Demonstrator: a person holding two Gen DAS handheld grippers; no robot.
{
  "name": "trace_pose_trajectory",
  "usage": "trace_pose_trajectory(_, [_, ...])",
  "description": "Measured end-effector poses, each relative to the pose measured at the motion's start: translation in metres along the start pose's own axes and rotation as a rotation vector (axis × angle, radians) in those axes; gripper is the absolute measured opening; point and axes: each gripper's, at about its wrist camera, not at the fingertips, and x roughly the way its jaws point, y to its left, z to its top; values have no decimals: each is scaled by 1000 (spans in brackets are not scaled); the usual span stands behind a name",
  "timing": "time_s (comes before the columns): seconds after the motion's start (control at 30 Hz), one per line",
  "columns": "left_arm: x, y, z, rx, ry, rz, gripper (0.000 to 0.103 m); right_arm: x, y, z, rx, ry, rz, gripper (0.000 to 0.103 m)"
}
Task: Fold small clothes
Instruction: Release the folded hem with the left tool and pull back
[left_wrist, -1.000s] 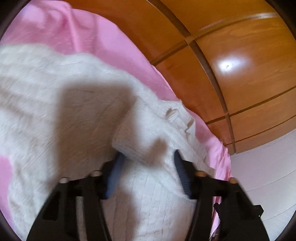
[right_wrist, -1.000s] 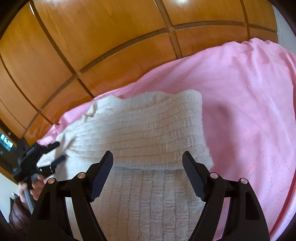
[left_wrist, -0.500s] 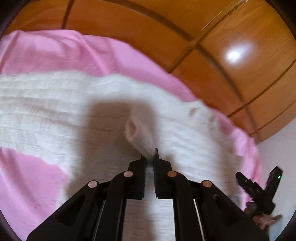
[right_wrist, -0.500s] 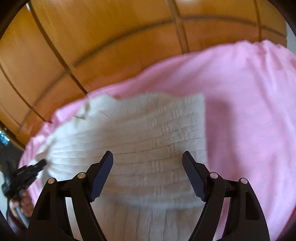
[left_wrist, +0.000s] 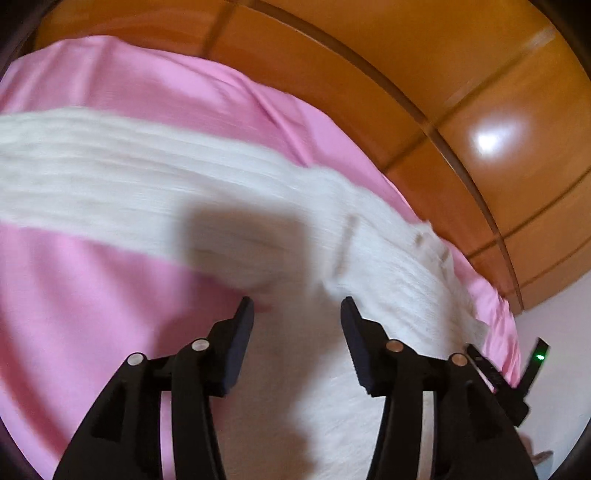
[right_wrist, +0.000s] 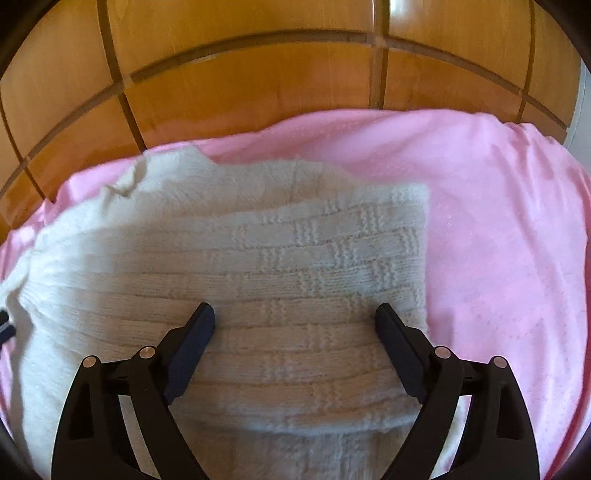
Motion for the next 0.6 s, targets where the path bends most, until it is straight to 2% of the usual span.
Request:
trace_pose_trajectory(0.1, [-36,51,1,-110,-83,23,64,-26,19,-9,-33,-49,64,92])
trace_pose_trajectory(0.23, [-70,125,4,-313,-169,81,63,-33,60,-41,-180,-22,104,92])
trace_pose_trajectory(0.3, [-86,161,5,-433,-206,44,63,-26,77,-58,-246,6,94,92])
trace_pose_trajectory(0.37, [-101,193,10,-528,-241,-6,62,-16,84,-70,-251,48,95,94])
trace_pose_trajectory(0.47, [-120,226,19,-605,-312,0,61,-10,87,-76,-248,41,71,99])
trace_pose_trajectory(0.6, [-129,264,37,-704,-357,-8,58,-7,86,-75,-233,46,83,99])
